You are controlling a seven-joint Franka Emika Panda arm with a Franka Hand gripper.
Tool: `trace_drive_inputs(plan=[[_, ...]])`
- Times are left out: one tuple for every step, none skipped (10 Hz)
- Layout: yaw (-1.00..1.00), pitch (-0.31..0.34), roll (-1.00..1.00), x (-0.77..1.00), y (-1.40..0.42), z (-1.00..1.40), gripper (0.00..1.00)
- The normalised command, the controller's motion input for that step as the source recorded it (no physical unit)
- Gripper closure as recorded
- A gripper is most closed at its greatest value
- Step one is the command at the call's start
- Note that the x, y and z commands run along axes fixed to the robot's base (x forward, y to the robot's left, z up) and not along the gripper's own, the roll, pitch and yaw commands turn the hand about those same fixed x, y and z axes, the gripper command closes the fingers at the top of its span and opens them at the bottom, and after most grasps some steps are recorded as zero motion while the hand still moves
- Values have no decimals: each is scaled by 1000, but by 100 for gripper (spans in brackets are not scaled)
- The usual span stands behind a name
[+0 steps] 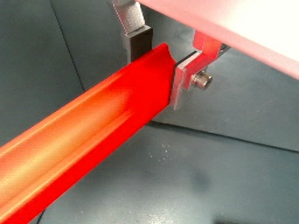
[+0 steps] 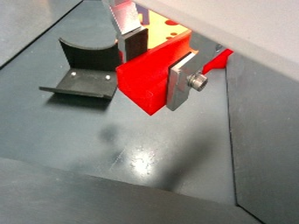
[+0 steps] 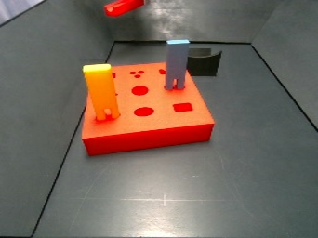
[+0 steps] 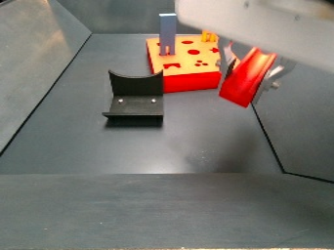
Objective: Pick up the arch object. Move up. Place the arch object on the fixture. Regrasp the arch object. Move to above the board. Insert the arch object.
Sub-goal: Place the arch object on the fixture.
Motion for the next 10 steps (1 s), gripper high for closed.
trace_drive_inputs(plan=[[25,139,69,-14,-5,489,100],[22,143,66,-11,0,353,100],[23,144,61,-8,-1,288,100],[1000,222,100,1000,-980,-37,100],[1000,232,107,1000,-973,-91,100],[1000,259,129,1000,-911,-94,100],[1000,296,161,1000,-796,-65,100],[1000,345,187,1000,-704,-50,100],[802,341,174,1000,-586,-40,100],[487,305,130,1000,-422,-18,100]])
